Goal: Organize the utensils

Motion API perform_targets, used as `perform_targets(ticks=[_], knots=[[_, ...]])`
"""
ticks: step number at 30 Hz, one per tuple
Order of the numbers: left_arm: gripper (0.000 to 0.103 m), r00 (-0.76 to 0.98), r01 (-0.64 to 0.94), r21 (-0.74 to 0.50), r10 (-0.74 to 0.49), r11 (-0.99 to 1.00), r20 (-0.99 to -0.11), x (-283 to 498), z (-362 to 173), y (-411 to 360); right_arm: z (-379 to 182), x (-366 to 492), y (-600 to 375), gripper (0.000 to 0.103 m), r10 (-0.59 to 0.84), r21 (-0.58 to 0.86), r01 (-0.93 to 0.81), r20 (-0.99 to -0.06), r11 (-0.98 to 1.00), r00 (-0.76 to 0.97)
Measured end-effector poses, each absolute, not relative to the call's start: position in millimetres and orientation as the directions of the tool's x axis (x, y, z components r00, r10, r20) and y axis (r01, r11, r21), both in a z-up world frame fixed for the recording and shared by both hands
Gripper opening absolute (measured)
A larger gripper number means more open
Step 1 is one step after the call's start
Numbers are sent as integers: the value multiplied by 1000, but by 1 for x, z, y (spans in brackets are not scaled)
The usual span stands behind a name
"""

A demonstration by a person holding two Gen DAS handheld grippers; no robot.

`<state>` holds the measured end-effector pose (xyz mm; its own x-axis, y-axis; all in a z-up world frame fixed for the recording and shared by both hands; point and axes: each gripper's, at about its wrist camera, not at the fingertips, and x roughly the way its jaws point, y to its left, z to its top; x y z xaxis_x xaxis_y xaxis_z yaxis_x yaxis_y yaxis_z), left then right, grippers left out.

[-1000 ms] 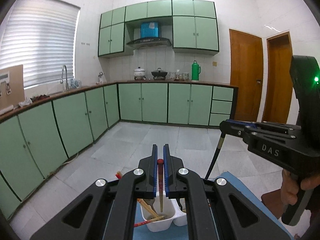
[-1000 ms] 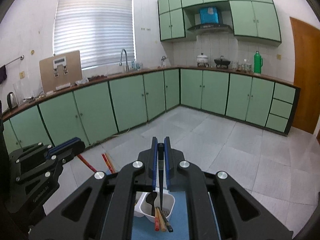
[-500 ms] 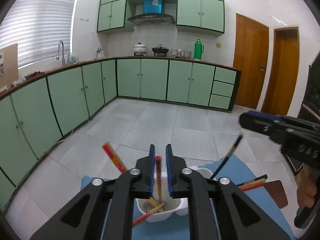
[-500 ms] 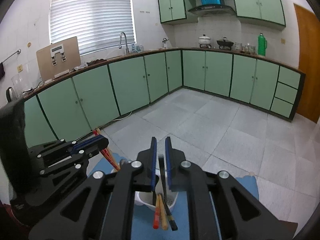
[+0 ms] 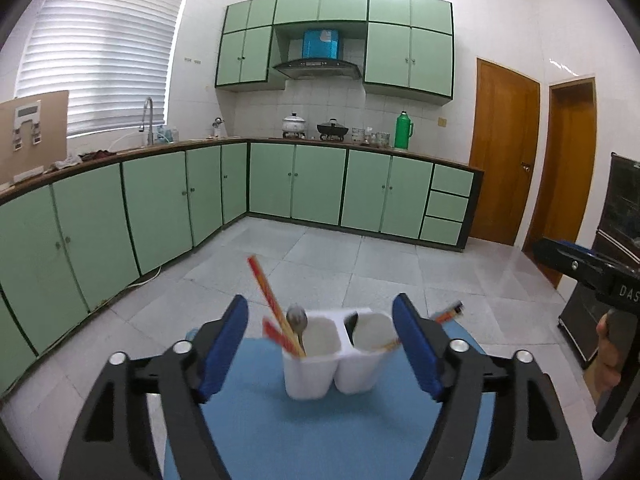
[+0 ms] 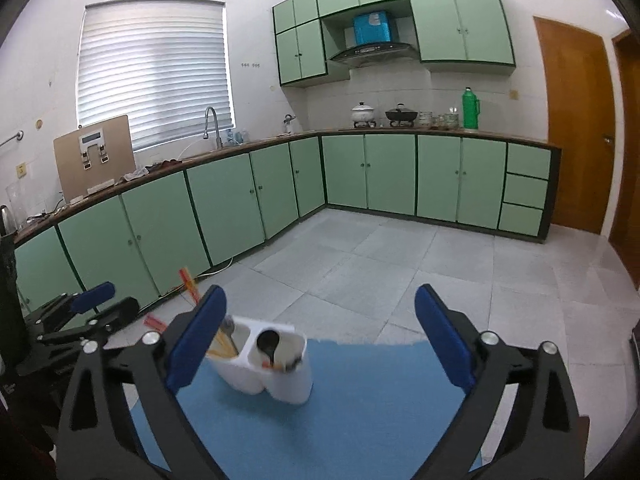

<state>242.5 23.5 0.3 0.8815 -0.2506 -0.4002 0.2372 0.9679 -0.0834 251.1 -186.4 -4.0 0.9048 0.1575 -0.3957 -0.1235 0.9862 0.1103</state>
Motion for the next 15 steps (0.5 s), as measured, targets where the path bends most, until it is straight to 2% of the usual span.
perform_targets(ticks=[7,15], knots=[[89,886,188,-92,-210,978,-413,194,-11,29,-31,194,-187,98,175,144,-125,-425,982,888],[93,891,182,-63,-192,981,-411,152,-10,22,-46,146,-169,98,195,142,-146,-445,979,874]])
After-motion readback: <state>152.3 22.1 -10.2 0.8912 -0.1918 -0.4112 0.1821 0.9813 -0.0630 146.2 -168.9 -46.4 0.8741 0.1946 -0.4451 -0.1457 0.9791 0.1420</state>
